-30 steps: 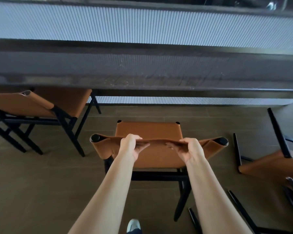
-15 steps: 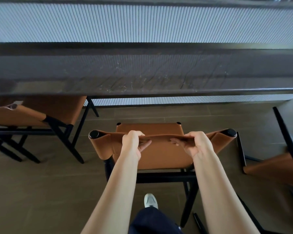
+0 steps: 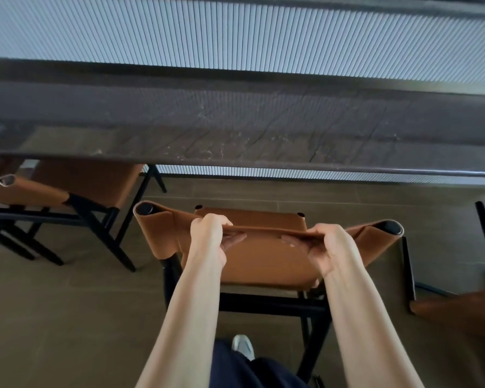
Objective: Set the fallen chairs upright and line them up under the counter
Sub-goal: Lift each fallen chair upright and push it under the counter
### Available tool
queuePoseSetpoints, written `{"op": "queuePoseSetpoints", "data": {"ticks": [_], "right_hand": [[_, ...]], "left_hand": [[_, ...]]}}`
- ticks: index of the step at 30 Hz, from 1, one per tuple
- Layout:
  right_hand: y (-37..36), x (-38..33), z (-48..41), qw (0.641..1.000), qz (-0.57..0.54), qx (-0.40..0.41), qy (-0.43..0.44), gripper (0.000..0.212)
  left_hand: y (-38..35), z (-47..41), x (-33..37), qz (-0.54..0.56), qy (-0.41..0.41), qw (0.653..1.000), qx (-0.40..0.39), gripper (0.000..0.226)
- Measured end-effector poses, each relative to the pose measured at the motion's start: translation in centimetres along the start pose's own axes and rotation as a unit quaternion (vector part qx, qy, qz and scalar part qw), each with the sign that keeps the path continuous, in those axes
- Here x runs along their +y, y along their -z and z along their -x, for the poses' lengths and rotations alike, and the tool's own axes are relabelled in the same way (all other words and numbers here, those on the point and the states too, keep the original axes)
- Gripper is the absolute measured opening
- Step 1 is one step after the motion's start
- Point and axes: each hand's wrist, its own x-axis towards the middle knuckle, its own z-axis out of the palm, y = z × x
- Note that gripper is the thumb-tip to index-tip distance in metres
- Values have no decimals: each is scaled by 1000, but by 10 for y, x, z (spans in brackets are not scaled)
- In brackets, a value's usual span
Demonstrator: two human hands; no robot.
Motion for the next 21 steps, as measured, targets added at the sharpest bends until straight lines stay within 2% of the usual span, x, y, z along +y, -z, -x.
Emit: {"op": "queuePoseSetpoints", "data": {"ticks": [5, 8, 15, 21], "right_hand": [[-37, -7, -7, 999, 25, -16, 40, 19], [-65, -11, -16, 998, 31, -16, 53, 13], [-141, -27, -48, 996, 29, -24, 79, 11], [-184, -31, -71, 993, -26, -55, 101, 15]], "left_hand": [[-13, -21, 37, -8, -26, 1000, 3, 39], [-18, -41, 65, -26, -33, 999, 5, 41], [-41, -84, 142, -31, -46, 998, -3, 39], [-55, -109, 184, -6, -109, 994, -4, 39]]}}
